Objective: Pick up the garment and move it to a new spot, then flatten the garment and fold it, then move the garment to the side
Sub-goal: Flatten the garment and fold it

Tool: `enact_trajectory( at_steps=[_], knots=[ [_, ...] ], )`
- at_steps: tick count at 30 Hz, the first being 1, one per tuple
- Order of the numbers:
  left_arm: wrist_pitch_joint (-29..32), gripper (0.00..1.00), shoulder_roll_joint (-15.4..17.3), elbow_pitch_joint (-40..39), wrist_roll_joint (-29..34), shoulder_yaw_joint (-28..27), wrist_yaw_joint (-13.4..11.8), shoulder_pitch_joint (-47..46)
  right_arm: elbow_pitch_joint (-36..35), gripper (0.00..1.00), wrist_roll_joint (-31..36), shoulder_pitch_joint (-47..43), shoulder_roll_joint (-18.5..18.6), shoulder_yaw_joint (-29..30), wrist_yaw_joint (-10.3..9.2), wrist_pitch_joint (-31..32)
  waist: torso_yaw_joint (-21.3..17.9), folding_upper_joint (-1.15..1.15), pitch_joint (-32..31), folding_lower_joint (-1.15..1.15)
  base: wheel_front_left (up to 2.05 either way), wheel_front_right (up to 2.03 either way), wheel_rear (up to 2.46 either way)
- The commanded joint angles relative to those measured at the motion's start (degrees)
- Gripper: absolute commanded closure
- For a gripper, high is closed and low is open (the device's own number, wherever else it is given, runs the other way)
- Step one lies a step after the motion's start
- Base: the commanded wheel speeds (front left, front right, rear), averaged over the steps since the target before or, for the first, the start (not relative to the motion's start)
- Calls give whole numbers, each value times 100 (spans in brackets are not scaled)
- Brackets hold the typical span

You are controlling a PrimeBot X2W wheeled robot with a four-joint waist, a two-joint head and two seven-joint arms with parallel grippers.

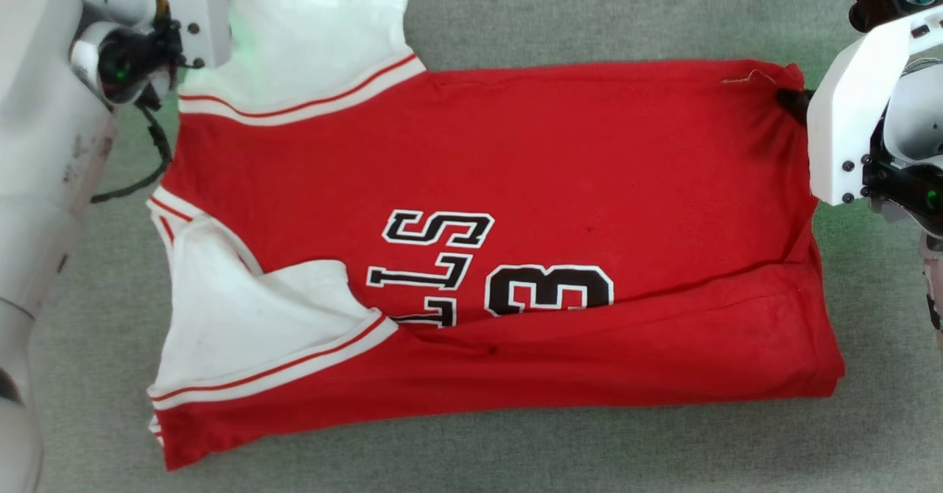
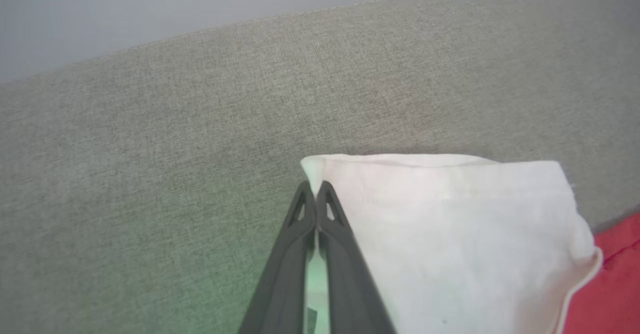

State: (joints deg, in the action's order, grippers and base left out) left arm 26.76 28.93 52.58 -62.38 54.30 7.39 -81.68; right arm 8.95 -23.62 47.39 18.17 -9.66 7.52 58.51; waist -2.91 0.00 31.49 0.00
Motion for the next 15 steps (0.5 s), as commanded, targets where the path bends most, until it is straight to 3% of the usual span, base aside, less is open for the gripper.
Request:
enact_trajectory(
  at_steps=[1,15],
  knots=[
    [-97,100,-37,-29,-82,4,12,112,78,100,74,65,79,-41,-7,-191,108,0,-212,0,0,0,0],
    [-280,100,220,-716,-627,267,13,673,234,100,-375,-597,734,-473,-7,-1021,568,0,-1387,0,0,0,0]
  ],
)
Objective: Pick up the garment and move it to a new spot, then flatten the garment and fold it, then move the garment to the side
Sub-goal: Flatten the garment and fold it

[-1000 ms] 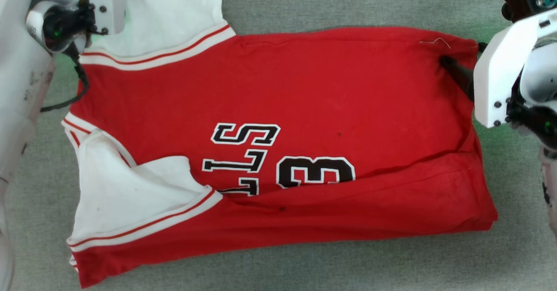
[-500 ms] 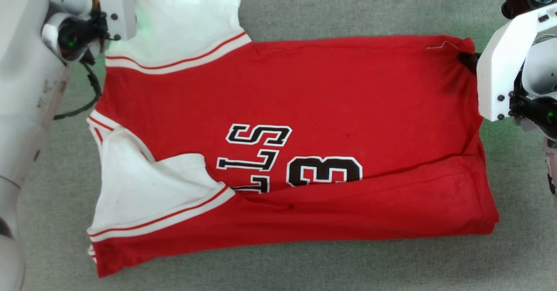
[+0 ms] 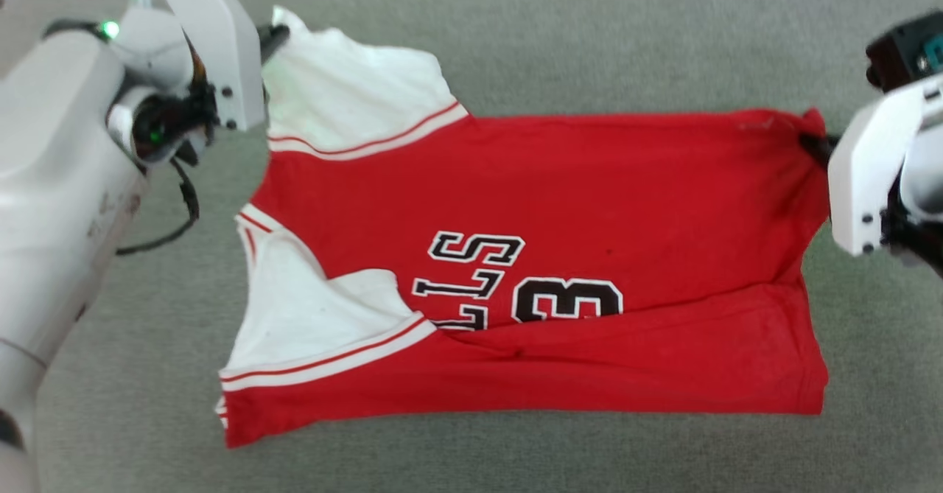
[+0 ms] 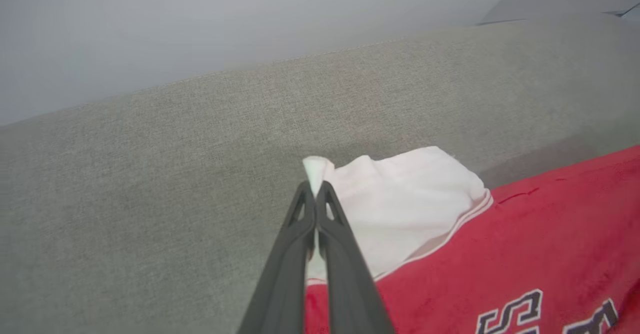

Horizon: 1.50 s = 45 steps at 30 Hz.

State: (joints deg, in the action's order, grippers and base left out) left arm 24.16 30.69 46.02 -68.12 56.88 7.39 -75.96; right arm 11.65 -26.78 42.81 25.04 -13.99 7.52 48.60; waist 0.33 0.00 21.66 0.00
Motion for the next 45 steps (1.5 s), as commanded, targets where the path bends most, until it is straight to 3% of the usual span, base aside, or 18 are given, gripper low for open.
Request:
enact_trajectory(
  at_steps=[1,10,22,30,32,34,35,36,37,38,39,40,45],
  knots=[
    [1,100,91,-139,-95,31,13,172,-76,100,-101,-217,100,-59,-7,-43,272,0,-485,0,0,0,0],
    [214,100,513,-1027,-387,177,-65,930,-519,100,-448,-1118,533,-34,-7,-18,541,0,-1102,0,0,0,0],
    [598,100,1081,-3008,-941,374,-1001,2348,-1200,100,-863,-2514,724,253,-7,308,807,0,-1437,0,0,0,0],
    [601,100,1168,-3286,-1043,524,-1243,2849,-1344,100,-840,-2893,709,331,-7,508,780,0,-1491,0,0,0,0],
    [579,86,1135,-3196,-1078,538,-1268,2945,-1339,100,-857,-2949,660,294,-7,531,756,0,-1514,0,0,0,0],
    [564,77,1110,-3102,-1079,569,-1230,2996,-1336,80,-885,-2980,637,237,-7,566,726,0,-1549,0,0,0,0],
    [549,58,1103,-3068,-1078,576,-1201,3020,-1343,67,-903,-2964,626,204,-7,570,707,0,-1565,0,0,0,0],
    [544,53,1097,-3024,-1092,578,-1187,3042,-1357,56,-923,-2945,614,190,-7,563,691,0,-1582,0,0,0,0],
    [545,51,1092,-2982,-1103,590,-1174,3063,-1369,19,-914,-2942,609,190,-7,523,681,0,-1605,0,0,0,0],
    [552,45,1094,-2950,-1108,603,-1153,3083,-1364,0,-907,-2952,603,190,-7,503,673,0,-1634,0,0,0,0],
    [555,26,1096,-2933,-1110,602,-1130,3095,-1358,0,-914,-2974,597,186,-7,501,667,0,-1667,0,0,0,0],
    [530,15,1096,-2920,-1126,583,-1137,3101,-1359,0,-924,-3004,595,179,-7,511,662,0,-1706,0,0,0,0],
    [463,0,1130,-2937,-1083,607,-1136,3201,-1394,0,-926,-3139,516,255,-7,441,664,0,-1943,0,0,0,0]
  ],
)
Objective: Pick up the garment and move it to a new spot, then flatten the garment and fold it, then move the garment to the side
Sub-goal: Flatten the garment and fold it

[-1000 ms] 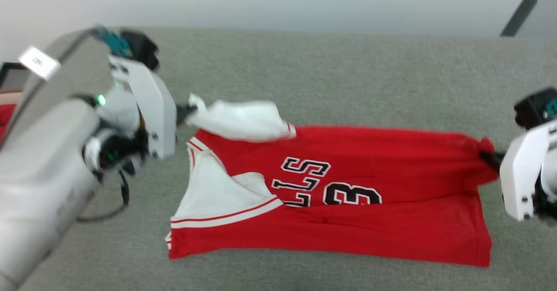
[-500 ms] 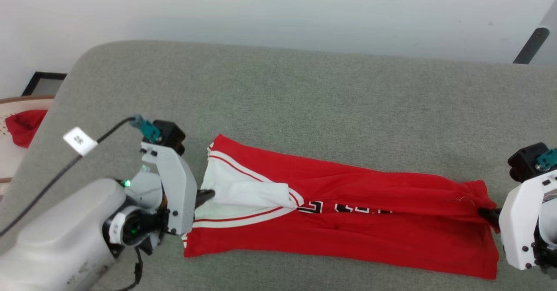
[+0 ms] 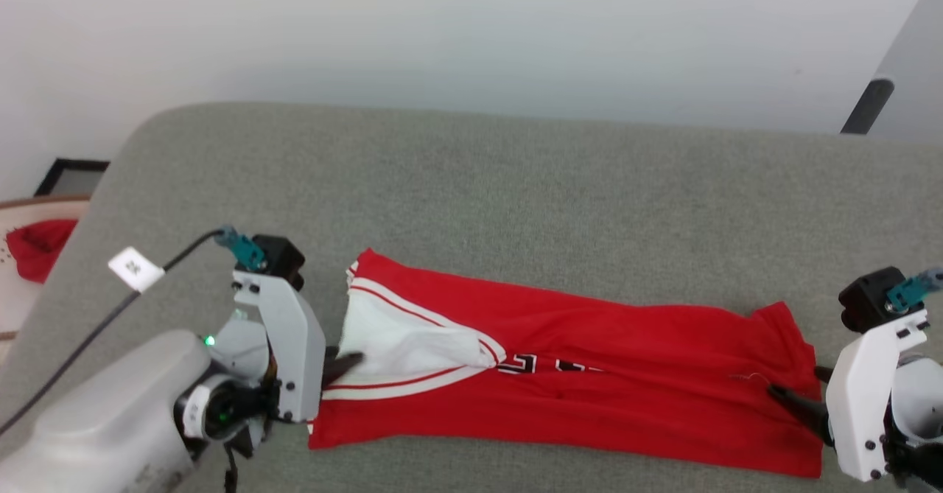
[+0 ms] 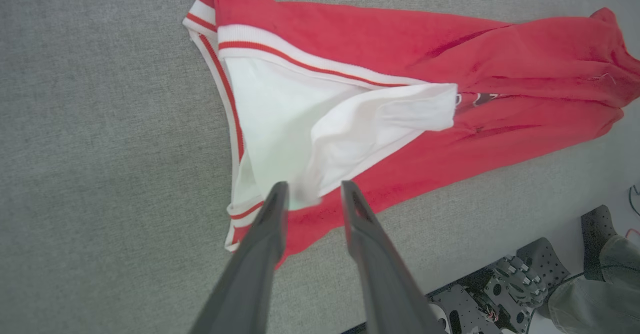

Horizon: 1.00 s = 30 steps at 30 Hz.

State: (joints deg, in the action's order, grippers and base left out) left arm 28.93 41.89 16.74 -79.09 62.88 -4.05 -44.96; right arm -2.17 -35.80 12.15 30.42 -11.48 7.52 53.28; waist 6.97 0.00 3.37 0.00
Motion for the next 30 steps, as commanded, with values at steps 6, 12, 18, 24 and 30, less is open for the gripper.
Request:
enact_trajectory(
  at_steps=[6,12,18,24,30],
  knots=[
    [-206,0,91,-187,13,10,-53,329,-104,0,6,-381,-158,195,-7,-103,32,0,-441,0,0,0,0],
    [-972,0,216,-431,189,-168,-65,594,-305,0,151,-726,-447,540,-7,-343,49,0,-608,0,0,0,0],
    [-2179,0,418,-654,443,-457,-3,985,-452,0,436,-1031,-795,990,-7,-909,78,0,-707,0,0,0,0],
    [-3555,0,568,-808,706,-768,-60,1455,-393,0,652,-1244,-1060,1329,-6,-1344,135,0,-756,0,0,0,0],
    [-4336,0,667,-902,954,-1163,-279,1947,-296,0,746,-1357,-1166,1606,-6,-1439,229,0,-762,0,0,0,0]
  ],
)
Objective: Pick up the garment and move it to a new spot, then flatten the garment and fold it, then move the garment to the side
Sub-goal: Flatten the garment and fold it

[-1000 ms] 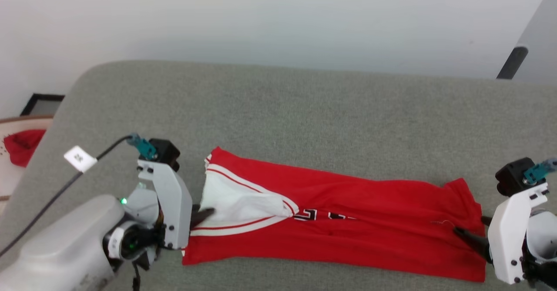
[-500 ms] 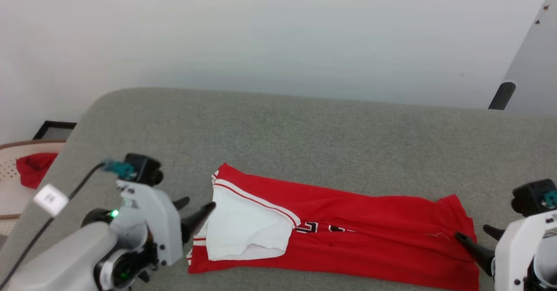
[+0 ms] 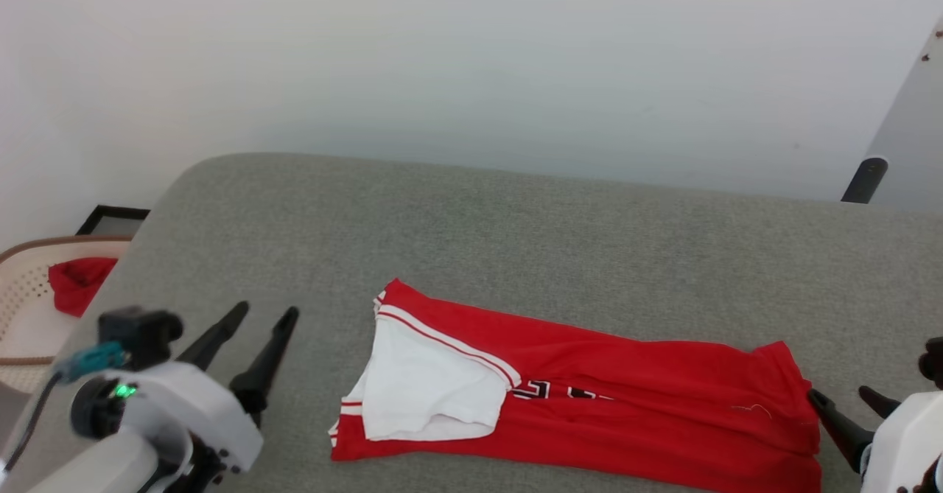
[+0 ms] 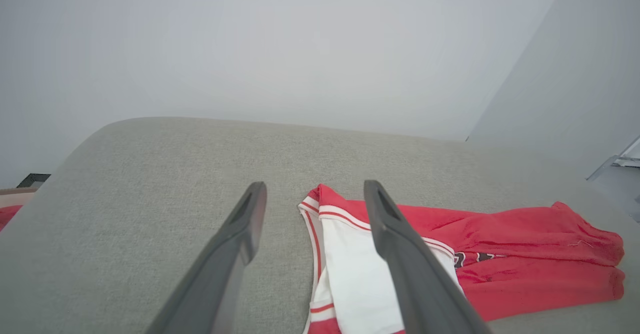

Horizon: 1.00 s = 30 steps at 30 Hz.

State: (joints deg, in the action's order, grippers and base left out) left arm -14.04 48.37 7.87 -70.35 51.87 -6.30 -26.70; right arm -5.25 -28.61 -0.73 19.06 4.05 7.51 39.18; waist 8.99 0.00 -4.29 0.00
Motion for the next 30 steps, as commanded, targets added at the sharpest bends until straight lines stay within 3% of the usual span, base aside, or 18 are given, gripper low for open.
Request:
enact_trajectory(
  at_steps=[1,7,17,22,30],
  knots=[
    [-70,0,15,-33,85,-171,-85,236,33,0,33,-80,-47,97,-5,-23,42,0,9,0,0,0,0],
    [-109,0,-276,-174,640,-1361,-246,1063,281,0,162,58,-106,371,-5,155,149,0,74,0,0,0,0],
    [-113,0,-1192,-250,1843,-3287,101,2447,930,0,265,336,-84,603,-5,633,431,0,242,0,0,0,0],
    [-114,0,-1624,-211,2171,-3812,392,2662,1247,0,360,572,2,610,-5,829,577,0,497,0,0,0,0],
    [-113,0,-2099,-15,2465,-4118,768,2525,1757,0,460,960,119,459,-5,1044,733,0,886,0,0,0,0]
  ],
)
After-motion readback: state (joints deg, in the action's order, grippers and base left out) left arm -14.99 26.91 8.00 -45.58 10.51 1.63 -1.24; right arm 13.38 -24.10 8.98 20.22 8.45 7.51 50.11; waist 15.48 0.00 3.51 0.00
